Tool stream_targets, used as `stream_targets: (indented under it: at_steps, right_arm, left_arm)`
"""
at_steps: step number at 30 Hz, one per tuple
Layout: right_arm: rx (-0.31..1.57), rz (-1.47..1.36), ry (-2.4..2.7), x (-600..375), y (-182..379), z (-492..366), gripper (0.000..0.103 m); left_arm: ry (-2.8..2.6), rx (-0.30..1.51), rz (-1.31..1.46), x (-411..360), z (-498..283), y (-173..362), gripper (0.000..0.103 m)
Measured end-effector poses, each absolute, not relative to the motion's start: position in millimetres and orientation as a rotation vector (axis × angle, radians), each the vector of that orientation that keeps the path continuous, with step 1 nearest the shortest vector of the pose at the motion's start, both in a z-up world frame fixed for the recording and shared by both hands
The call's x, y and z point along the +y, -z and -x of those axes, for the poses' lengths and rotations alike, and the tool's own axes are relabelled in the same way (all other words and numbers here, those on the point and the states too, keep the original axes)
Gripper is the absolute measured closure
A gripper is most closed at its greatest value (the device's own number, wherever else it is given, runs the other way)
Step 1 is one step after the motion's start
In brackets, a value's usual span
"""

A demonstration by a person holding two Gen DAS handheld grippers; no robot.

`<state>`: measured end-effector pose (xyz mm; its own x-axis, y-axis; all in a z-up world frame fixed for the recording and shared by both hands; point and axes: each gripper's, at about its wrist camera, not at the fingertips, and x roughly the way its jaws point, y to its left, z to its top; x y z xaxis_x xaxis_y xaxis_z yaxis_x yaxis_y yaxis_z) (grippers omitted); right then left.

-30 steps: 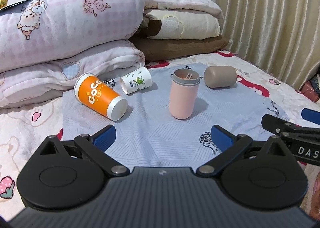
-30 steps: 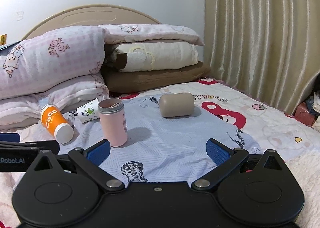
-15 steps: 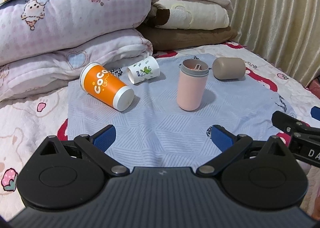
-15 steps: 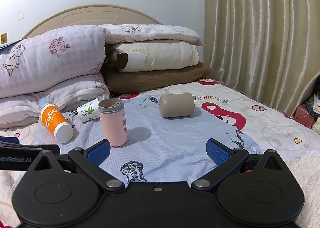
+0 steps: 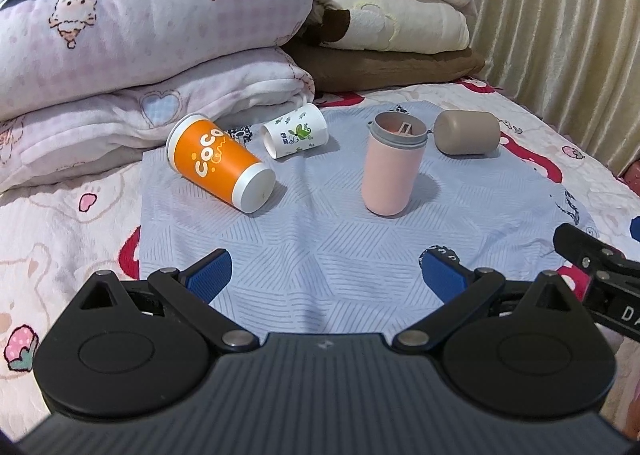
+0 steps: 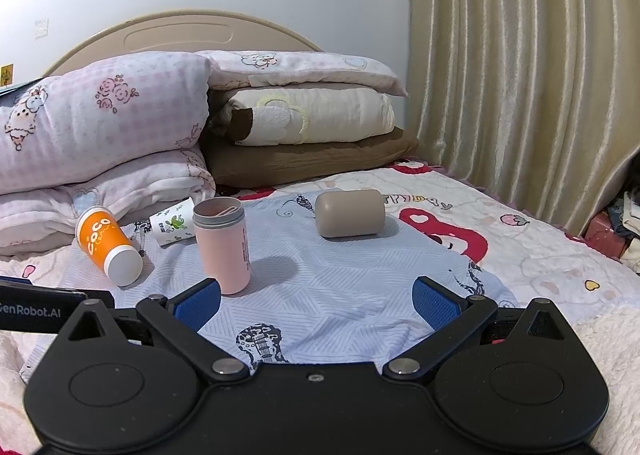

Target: Flip cup upright

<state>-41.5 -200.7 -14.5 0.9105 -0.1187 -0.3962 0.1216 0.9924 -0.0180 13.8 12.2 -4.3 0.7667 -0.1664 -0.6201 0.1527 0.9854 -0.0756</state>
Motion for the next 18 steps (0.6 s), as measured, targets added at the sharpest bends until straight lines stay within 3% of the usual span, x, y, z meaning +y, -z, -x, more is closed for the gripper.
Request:
stream_targets:
  at_steps: [18]
  right_arm:
    - [0.401,0.001,0.127,-207.3,15.2,41.0,0.000]
  left_arm:
    - [0.214,0.637,-0.036,5.7,-6.7,2.4,0.000]
